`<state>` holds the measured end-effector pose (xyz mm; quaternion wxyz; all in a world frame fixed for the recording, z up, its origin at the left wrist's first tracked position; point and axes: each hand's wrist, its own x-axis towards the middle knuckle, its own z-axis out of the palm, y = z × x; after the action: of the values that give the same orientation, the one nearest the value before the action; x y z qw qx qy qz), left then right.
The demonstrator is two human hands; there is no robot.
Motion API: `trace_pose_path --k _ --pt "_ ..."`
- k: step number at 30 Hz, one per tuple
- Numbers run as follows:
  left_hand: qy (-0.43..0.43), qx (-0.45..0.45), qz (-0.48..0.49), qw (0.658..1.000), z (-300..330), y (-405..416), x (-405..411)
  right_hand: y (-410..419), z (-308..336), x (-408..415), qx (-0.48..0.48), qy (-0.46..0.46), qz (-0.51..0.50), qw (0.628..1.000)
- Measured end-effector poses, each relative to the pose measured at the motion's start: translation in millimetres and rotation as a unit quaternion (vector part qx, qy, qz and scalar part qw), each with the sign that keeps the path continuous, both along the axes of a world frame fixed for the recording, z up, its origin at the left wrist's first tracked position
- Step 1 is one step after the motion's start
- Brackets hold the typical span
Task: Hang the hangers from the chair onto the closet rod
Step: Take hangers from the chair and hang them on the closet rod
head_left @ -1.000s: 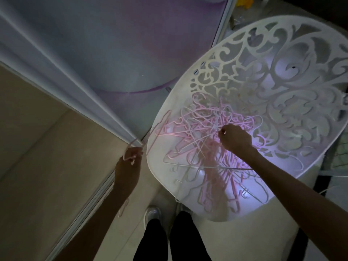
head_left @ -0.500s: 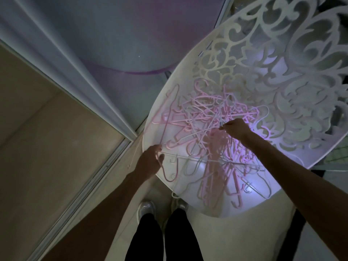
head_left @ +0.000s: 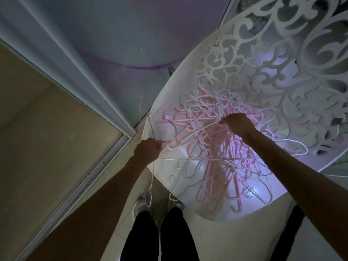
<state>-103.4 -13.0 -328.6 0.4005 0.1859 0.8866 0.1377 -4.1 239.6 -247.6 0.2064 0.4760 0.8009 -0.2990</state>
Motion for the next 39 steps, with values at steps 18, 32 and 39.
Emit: trace_pose_path --k 18,32,39 --pt "-0.293 0.091 0.367 0.878 2.5 10.6 0.9 20.4 -4.8 -26.9 0.062 -0.044 0.009 0.997" --pt "-0.315 0.187 0.324 0.872 1.0 1.1 2.4 4.6 21.0 -55.1 0.329 0.173 0.268 0.888" --pt "-0.376 0.162 0.313 0.857 -0.1 -2.4 -3.4 12.5 8.3 -57.5 0.306 0.134 0.241 0.911"
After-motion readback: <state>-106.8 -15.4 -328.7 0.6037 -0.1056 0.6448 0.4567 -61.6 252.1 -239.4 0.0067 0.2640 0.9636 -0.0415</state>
